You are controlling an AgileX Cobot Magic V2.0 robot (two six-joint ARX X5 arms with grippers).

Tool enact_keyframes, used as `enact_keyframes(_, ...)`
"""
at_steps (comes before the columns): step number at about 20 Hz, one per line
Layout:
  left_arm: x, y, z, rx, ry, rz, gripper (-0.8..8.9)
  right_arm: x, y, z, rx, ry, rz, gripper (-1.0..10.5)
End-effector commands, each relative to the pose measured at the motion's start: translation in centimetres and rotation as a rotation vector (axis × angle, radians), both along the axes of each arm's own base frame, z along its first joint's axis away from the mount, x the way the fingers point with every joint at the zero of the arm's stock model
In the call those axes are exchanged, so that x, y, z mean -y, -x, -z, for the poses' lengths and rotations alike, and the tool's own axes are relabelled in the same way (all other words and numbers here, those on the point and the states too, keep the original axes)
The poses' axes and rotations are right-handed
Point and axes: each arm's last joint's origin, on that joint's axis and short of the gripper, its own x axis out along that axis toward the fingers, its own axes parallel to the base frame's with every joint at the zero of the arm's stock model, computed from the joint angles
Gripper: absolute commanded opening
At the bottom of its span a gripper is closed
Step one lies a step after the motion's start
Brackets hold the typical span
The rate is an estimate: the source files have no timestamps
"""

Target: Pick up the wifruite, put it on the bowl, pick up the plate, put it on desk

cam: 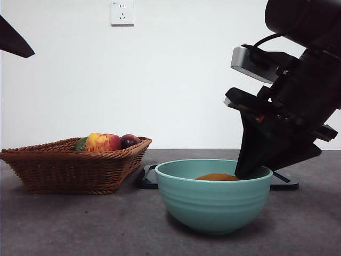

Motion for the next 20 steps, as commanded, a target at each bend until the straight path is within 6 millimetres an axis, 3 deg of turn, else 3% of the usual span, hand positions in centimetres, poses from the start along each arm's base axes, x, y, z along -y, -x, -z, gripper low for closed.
enact_keyframes(1, 0.1, -0.1, -0.2, 0.02, 0.003, 0.016, 4.03, -0.4, -0.1, 0.0, 0.005, -0.01, -0.001, 0.1)
enact_keyframes(6, 0.1, -0.1, -0.2, 0.02, 0.003, 0.016, 4.03, -0.7, -0.5, -0.7, 0.038, -0.034, -0.003, 0.1)
enact_keyframes(13, 0.1, -0.1, -0.2, 0.019, 0.002, 0.016, 4.03, -1.2, -2.8, -4.4, 0.147, -0.021, 0.003, 0.1)
enact_keyframes(17, 0.1, 0.0, -0.2, 0.017, 0.001, 0.016, 4.03, -0.8, -6.3, -5.9, 0.191, 0.003, 0.046, 0.1)
enact_keyframes(20, 0.1, 0.0, -0.2, 0.016, 0.0, 0.016, 4.03, -0.6, -9.2, -5.7, 0.192, 0.025, 0.079, 0.1)
